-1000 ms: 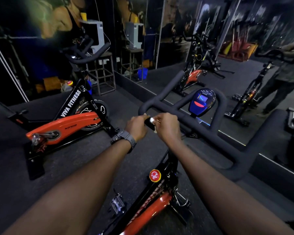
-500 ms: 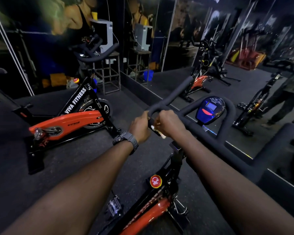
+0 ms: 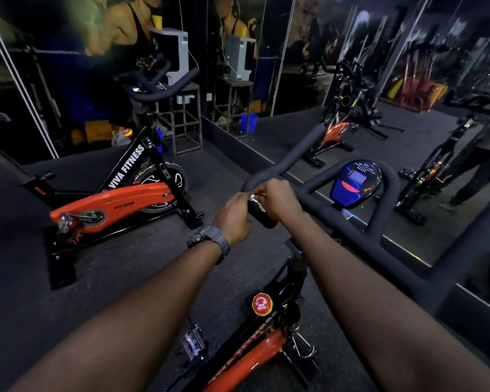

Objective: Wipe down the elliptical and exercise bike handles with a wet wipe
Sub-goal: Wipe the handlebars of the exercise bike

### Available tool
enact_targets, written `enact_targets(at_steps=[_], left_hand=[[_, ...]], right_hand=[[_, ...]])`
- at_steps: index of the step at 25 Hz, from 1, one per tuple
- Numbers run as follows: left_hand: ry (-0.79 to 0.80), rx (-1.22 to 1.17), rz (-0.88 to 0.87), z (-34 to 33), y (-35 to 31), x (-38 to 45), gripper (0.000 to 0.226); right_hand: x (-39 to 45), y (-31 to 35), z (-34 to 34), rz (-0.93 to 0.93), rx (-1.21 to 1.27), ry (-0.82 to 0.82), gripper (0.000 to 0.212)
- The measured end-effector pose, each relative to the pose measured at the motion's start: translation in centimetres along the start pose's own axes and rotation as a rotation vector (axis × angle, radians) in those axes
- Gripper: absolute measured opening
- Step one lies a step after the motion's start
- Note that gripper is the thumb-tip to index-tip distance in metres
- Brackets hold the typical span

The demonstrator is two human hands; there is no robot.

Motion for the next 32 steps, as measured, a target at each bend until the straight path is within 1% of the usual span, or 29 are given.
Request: enact_targets(at_steps=[2,4,5,7,9,11,13,14,15,17,19,20,21,23,24,25,26,28,30,32], left_hand=[[-0.030,-0.008,-0.013,0.1,-0.1,0.4,0.049],[-0.064,0.006,-0.017,0.2,0.2,0.7,0.046],[-0.077,0.016,-0.014,0.3,0.3,0.7,0.047],[-0.098,0.021,-0.011,0.5,0.5,0.9,0.047],[-0.088,0.035,-0.011,0.3,0.5,0.9,0.048],[-0.072,0.055,-0.017,0.3,0.2,0.9,0.046],[-0.104,0.070,-0.020,0.9,0.1,1.2,0.038],[-0.128,0.075,-0.016,1.2,0.0,1.3,0.032],[-0.143,0.080,-0.017,1.2,-0.3,1.3,0.028],[-0.133,0.099,-0.039,0.7,-1.4,1.4,0.026],[-0.111,0.120,-0.039,0.3,-2.4,1.6,0.026],[-0.104,0.120,-0.027,0.3,-2.5,1.7,0.025],[-0.098,0.114,-0.022,0.3,-2.6,1.8,0.024],[-0.083,0.091,-0.038,0.2,-2.3,1.9,0.021],[-0.074,0.081,-0.042,0.2,-2.0,2.0,0.020],[-0.063,0.078,-0.041,0.1,-1.7,2.2,0.020],[-0.050,0.076,-0.042,0.0,-1.4,2.5,0.022],[-0.020,0.057,-0.052,-0.2,-1.3,3.4,0.035],[-0.007,0.015,-0.046,0.1,-1.0,4.6,0.049],[0.006,-0.005,-0.009,0.4,-0.3,6.0,0.057]], right_hand=[[-1.3,-1.0,0.7,-0.012,0.045,0.001,0.014],[-2.7,-1.2,1.3,0.008,0.050,0.114,0.012],[-2.7,-1.4,1.5,0.007,0.053,0.122,0.011],[-1.7,-1.6,1.1,-0.035,0.095,0.054,0.011],[-1.5,-3.0,-1.1,-0.155,0.212,0.016,0.015],[-2.7,-4.3,-2.9,-0.264,0.400,-0.001,0.021],[-4.3,-4.9,-3.4,-0.328,0.561,0.027,0.030],[-4.5,-5.3,-3.7,-0.363,0.642,0.059,0.031],[-4.5,-5.5,-3.8,-0.412,0.723,0.049,0.029],[-3.9,-5.7,-3.1,-0.428,0.638,-0.019,0.020],[-3.4,-4.8,-1.6,-0.370,0.519,-0.142,0.013],[-3.3,-4.8,-1.2,-0.340,0.459,-0.141,0.010],[-3.1,-4.7,-0.8,-0.280,0.388,-0.093,0.010],[-3.0,-4.5,-0.2,-0.184,0.268,0.111,0.017],[-3.0,-4.4,0.2,-0.180,0.272,0.174,0.018],[-2.6,-4.4,0.4,-0.172,0.257,0.190,0.018],[-1.8,-3.9,0.5,-0.138,0.184,0.173,0.019],[0.7,-1.9,-0.3,-0.022,-0.019,0.115,0.019],[3.4,-0.4,-1.7,0.030,-0.107,0.057,0.018],[5.2,0.1,-1.8,0.077,-0.249,0.016,0.017]])
Point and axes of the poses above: each hand's wrist, its own x-axis towards the middle knuckle, its own z-axis out of the back of the hand, y = z × x, the point moved 9 cm from there along x, towards the middle knuckle, and after that the axes turned 15 degrees about z, right-handed, at the moved point
